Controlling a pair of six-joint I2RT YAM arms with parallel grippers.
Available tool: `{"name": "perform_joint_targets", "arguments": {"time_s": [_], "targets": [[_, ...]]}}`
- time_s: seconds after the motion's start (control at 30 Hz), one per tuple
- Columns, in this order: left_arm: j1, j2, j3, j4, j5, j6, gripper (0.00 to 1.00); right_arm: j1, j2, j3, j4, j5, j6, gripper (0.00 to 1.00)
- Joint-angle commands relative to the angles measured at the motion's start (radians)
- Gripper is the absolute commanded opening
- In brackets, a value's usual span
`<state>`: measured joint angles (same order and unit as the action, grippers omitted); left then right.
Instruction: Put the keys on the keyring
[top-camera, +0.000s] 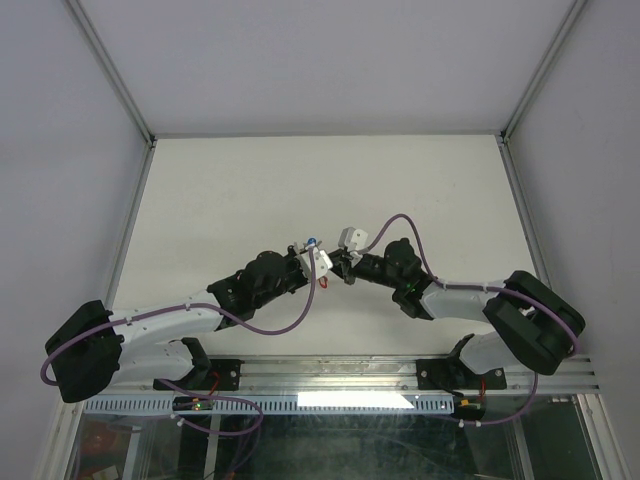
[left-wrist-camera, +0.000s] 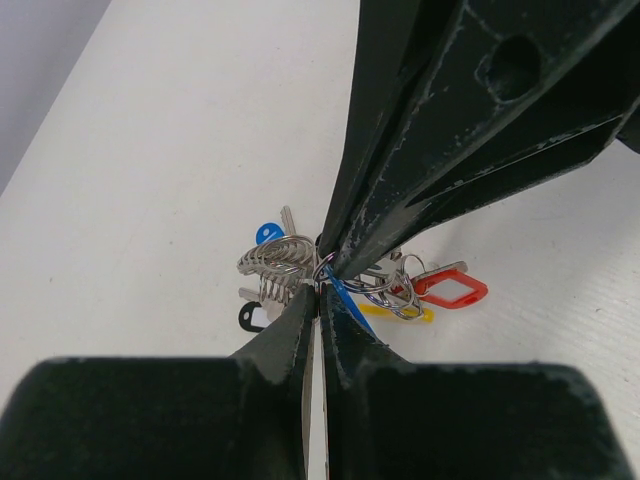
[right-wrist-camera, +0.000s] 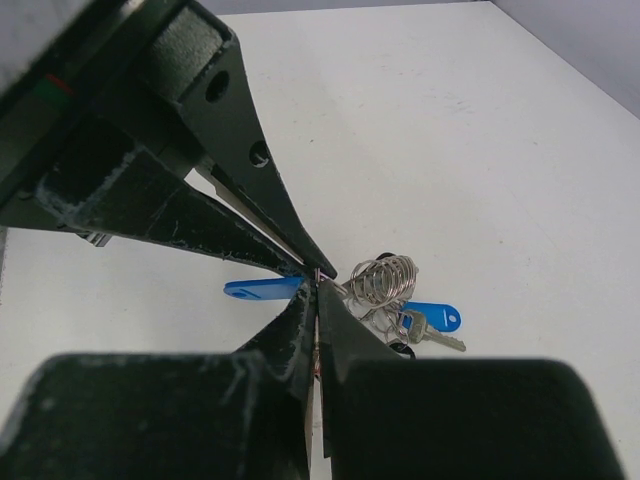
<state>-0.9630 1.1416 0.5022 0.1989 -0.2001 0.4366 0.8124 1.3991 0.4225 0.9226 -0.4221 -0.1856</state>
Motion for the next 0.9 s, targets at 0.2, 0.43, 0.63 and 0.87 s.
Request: {"name": "perform_joint_targets", "arguments": {"time_s": [0.2,0.43,0.63,0.87], "targets": [[-0.008,-0.004,0.041,0.025,0.02,0.011,0.0,0.007,-0.003,0.042,0.046,0.048,0.001,0.0],[-0.008,-0.003,0.041,0.024,0.019,0.012,0.0,0.007,-0.002,0.042,0.034,0.074,0.011,0.0],[-0.008,-0.004,0.042,0.024,0.02,0.013,0.0,0.007,-0.005,0.039,0.031,0.088,0.018,0.0],[-0.008,-0.006,0.041,0.022,0.025,0.015,0.0,0.006,0.001,0.046,0.023,0.095,0.03,0.0]]}}
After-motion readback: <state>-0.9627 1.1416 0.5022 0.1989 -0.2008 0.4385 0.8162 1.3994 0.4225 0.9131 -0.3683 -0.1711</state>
